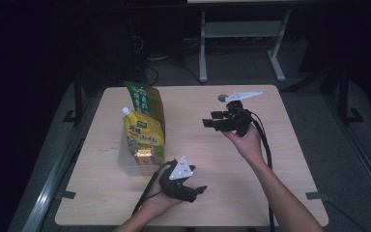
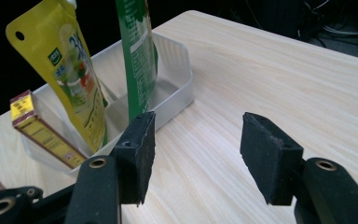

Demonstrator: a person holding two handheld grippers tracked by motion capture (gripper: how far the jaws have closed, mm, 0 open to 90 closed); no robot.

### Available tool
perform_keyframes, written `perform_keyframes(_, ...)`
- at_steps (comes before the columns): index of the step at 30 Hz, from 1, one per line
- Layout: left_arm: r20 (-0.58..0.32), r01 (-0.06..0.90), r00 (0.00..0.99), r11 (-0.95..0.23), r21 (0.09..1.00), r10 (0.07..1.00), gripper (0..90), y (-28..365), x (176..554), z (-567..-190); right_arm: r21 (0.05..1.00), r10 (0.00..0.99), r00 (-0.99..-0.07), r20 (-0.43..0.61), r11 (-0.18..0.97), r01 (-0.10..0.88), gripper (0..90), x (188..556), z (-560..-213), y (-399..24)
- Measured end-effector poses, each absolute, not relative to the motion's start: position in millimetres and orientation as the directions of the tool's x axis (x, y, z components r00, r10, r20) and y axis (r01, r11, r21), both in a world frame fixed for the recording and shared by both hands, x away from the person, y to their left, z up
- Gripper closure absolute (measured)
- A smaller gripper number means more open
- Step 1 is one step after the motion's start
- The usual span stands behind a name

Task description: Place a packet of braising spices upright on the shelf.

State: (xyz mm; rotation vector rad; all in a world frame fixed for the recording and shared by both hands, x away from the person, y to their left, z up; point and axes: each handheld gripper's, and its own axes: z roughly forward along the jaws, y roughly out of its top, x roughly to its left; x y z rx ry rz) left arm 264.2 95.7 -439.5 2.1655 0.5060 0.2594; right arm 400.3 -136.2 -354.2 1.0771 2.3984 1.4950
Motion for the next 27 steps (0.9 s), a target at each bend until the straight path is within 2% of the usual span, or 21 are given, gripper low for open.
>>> perform_keyframes(27, 0.007, 0.265, 0.891, -0.531, 0.805, 0.455, 24.0, 100.5, 263.4, -438.2, 0.806, 0.658, -0.697, 0.285, 0.229, 0.546, 41.4, 370.0, -374.1, -182.7)
